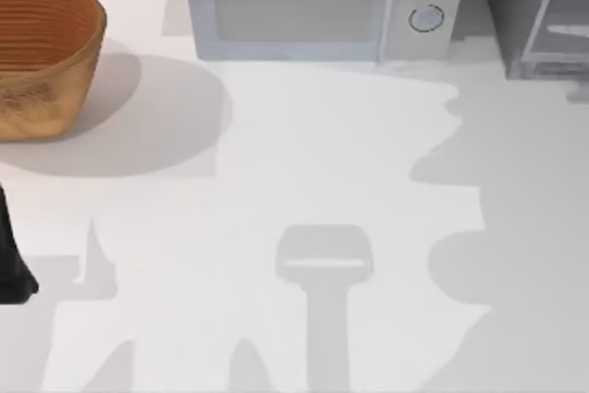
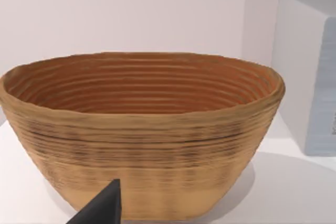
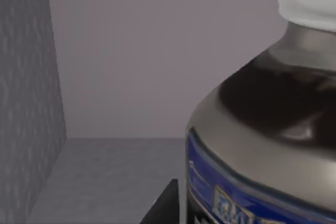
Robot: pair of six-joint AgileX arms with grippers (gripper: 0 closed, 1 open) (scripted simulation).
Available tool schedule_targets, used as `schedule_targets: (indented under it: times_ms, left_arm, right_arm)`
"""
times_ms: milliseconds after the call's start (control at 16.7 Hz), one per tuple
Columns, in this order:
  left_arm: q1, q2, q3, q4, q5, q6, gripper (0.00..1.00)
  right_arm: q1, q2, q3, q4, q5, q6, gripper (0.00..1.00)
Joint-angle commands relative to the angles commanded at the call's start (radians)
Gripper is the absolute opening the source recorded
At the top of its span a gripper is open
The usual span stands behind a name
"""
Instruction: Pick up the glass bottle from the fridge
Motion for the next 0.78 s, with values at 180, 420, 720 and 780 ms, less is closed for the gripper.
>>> schedule_targets:
  times_ms: [180, 420, 720, 780]
  left_arm:
    - [0.0, 0.0, 0.0, 0.0, 0.0, 0.0, 1.0]
    - [0.0, 0.0, 0.0, 0.0, 0.0, 0.0, 1.0]
    - [0.0, 0.0, 0.0, 0.0, 0.0, 0.0, 1.0]
    - [0.0, 0.0, 0.0, 0.0, 0.0, 0.0, 1.0]
  right_arm:
    - [-0.001, -0.003, -0.003, 0.002, -0.001, 0.0, 0.0]
    - [0.011, -0.027, -0.013, -0.016, 0.004, 0.0, 0.0]
    - [0.05, -0.268, -0.118, -0.14, 0.041, -0.008, 0.0]
    - [0.061, -0.344, -0.152, -0.179, 0.051, -0.01, 0.0]
